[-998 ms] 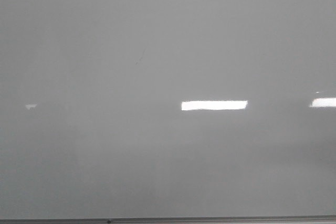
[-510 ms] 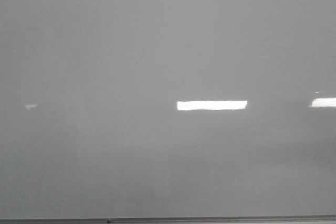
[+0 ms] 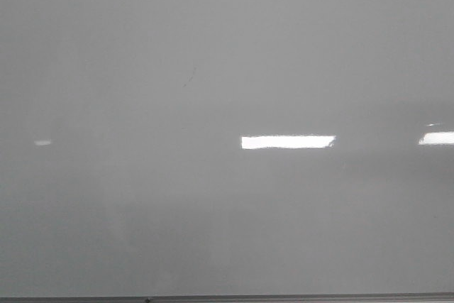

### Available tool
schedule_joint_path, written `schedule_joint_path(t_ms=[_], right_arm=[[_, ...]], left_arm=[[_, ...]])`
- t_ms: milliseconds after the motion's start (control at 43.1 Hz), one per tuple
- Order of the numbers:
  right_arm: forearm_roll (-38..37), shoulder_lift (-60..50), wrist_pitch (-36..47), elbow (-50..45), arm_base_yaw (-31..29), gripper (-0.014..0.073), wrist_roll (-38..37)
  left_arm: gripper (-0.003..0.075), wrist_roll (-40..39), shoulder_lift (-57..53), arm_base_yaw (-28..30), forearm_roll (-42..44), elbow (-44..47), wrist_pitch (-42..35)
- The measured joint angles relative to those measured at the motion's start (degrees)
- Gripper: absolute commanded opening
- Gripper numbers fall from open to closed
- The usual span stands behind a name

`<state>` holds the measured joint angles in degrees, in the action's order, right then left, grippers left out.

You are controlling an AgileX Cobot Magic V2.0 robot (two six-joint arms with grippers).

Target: Write number 6 on whiteboard

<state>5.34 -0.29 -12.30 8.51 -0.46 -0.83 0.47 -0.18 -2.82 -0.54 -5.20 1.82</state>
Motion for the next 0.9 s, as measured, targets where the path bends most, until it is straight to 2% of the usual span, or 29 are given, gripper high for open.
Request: schedule_joint_path(t_ms=[232,394,464,510,557,580,626,650,696,719,789,905], right_arm=[[0.07,11.87,-6.69,13.52,0.00,-0.0058,0.00],[0.07,18.20,-6.69,16.07,0.00,-0.0055,0.00],[0.07,18.95,-7.11,16.13,0.00,-0.0005,0.00],[0.07,19.08,-7.36,16.13,0.00,0.0046,0.00],[0.07,19.11,-7.49,16.13,0.00,0.0157,0.00],[0.07,19.21,-7.61,16.13,0.00,0.0188,0.00],[0.07,19.21,-7.61,16.13,0.00,0.0306,0.00],[0.07,19.21,-7.61,16.13,0.00,0.0356,0.00],[0.07,19.21,-7.61,16.13,0.00,0.0445,0.00],[0.07,19.21,-7.61,16.13,0.00,0.0495,0.00],[0.07,19.21,-7.85,16.13,0.00,0.0568,0.00],[0.07,19.21,-7.84,16.13,0.00,0.0591,0.00]], left_arm=[[-0.0020,0.00,10.95,0.00,2.46,-12.37,8.12],[-0.0019,0.00,18.31,0.00,3.24,-15.35,10.13],[0.0004,0.00,19.66,0.00,3.33,-15.57,10.13],[0.0062,0.00,19.84,0.00,3.33,-15.57,10.13],[0.0139,0.00,19.96,0.00,3.33,-15.57,10.13],[0.0187,0.00,19.96,0.00,3.33,-15.57,10.02],[0.0311,0.00,19.96,0.00,3.33,-15.57,10.01],[0.0347,0.00,19.96,0.00,3.33,-15.57,10.01],[0.0475,0.00,19.96,0.00,3.33,-15.57,10.01],[0.0501,0.00,19.96,0.00,3.33,-15.57,10.01],[0.0576,0.00,19.96,0.00,3.33,-15.57,10.01],[0.0573,0.00,20.07,0.00,3.48,-15.35,9.88]])
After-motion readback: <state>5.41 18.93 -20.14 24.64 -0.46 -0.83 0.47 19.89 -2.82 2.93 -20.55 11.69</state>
